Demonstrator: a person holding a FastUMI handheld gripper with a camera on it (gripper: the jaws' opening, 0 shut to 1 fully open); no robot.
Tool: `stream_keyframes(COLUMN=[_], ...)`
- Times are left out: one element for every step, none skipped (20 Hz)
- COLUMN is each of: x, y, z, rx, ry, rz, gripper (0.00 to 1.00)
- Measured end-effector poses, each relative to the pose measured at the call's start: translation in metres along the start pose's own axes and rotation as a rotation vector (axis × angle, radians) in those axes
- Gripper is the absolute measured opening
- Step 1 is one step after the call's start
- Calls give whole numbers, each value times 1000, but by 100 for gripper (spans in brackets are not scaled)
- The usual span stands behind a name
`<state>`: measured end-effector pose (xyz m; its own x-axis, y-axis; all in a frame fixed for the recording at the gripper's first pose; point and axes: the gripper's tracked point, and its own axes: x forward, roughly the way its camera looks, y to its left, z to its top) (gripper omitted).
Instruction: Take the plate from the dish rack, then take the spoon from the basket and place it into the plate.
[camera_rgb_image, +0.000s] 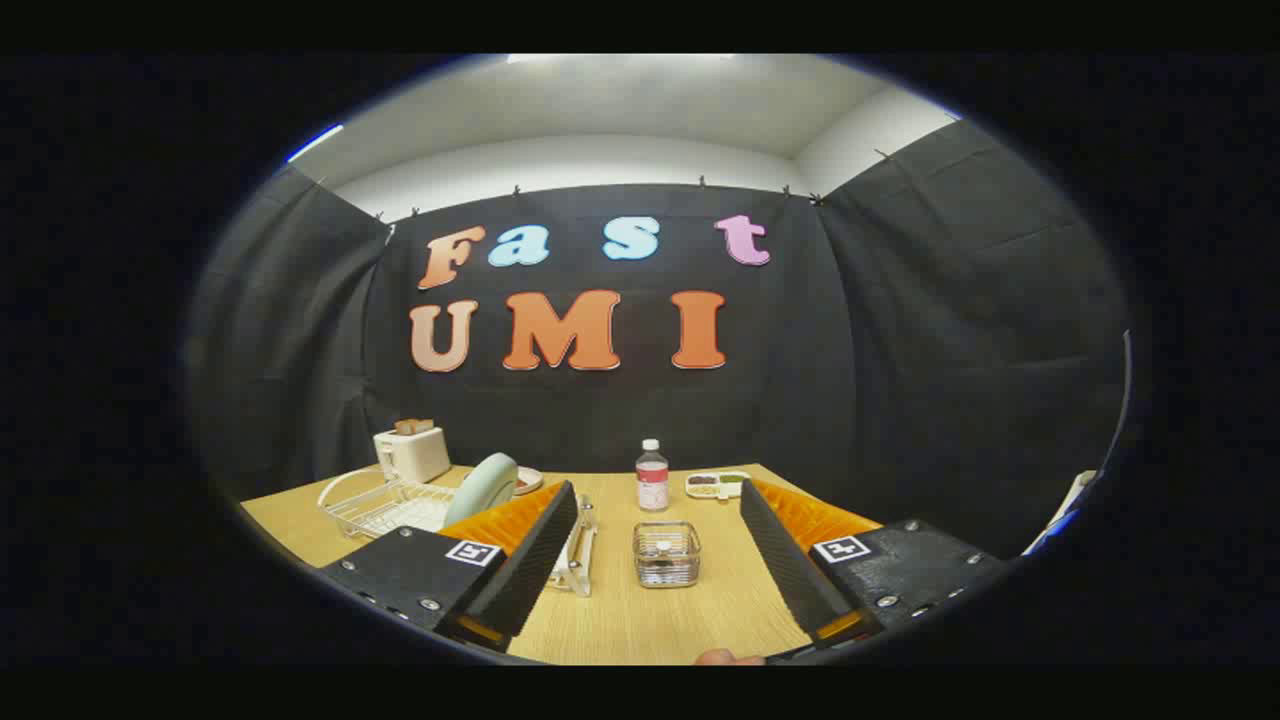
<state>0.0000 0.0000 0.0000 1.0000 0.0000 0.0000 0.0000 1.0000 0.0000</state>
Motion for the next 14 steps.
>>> stream_keyframes(x=[-1, -2, -2, -2, -2, -1, 0, 1, 1, 1, 1, 2, 2, 2], y=[2, 4, 5, 5, 4, 3, 2, 3, 4, 6, 6, 7, 8, 9], z=[-2, -3, -4, -4, -3, -3, -3, -3, -4, -5, -5, -5, -5, -5], rx=[1, 7, 13, 14, 11, 7, 4, 4, 5, 5, 4, 0, -4, -7], ry=[5, 11, 17, 20, 20, 19, 18, 19, 21, 22, 22, 22, 21, 20], rz=[4, 8, 12, 14, 13, 8, 4, 4, 8, 11, 12, 13, 17, 17], gripper=[97, 97, 97, 98, 97, 98, 98, 98, 97, 97, 98, 98, 98, 98])
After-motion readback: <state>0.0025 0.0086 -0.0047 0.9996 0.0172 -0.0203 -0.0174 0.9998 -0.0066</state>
